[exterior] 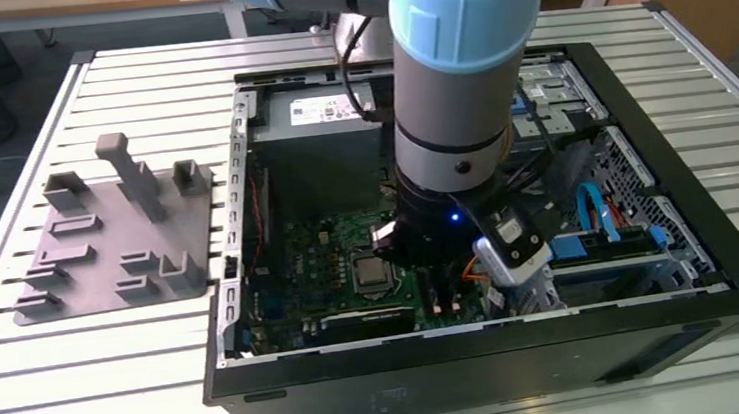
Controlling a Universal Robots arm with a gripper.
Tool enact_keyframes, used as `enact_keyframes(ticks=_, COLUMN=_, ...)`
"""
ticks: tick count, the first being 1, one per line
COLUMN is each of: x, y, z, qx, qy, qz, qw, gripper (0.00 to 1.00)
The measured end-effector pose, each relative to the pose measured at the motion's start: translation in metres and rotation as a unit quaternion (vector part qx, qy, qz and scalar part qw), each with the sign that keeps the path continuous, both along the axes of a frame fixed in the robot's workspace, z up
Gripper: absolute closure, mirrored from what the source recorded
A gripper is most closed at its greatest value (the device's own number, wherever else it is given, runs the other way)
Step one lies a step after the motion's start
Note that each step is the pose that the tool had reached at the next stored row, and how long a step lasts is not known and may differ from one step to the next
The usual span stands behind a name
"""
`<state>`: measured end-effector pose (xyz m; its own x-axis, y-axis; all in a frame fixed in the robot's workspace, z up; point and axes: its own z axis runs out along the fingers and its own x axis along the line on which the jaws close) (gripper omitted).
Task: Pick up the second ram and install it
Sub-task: 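Press down the second ram until it locks into place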
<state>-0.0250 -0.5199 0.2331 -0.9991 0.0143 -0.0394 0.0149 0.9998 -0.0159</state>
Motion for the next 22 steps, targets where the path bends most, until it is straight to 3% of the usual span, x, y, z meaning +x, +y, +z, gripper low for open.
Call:
enact_keyframes(ticks=3, x=0.000, y=0.0017, z=0.0076, qx=-0.0001, qy=0.0000, qz=0.000, qw=1.0000, gripper=0.90)
enact_keyframes(ticks=7, x=0.000, y=0.0192, z=0.0076, qx=-0.0052, qy=0.0000, qz=0.000, qw=1.0000, gripper=0.90)
enact_keyframes(ticks=12, x=0.000, y=0.0398, z=0.0077, qx=-0.0077, qy=0.0000, qz=0.000, qw=1.0000, gripper=0.90)
enact_keyframes(ticks=15, x=0.000, y=0.0431, z=0.0082, qx=-0.0077, qy=0.0000, qz=0.000, qw=1.0000, gripper=0.90)
enact_keyframes(ticks=19, x=0.000, y=0.0432, z=0.0199, qx=-0.0077, qy=0.0000, qz=0.000, qw=1.0000, gripper=0.90)
enact_keyframes(ticks=22, x=0.000, y=0.0433, z=0.0213, qx=-0.0075, qy=0.0000, qz=0.000, qw=1.0000, gripper=0.90)
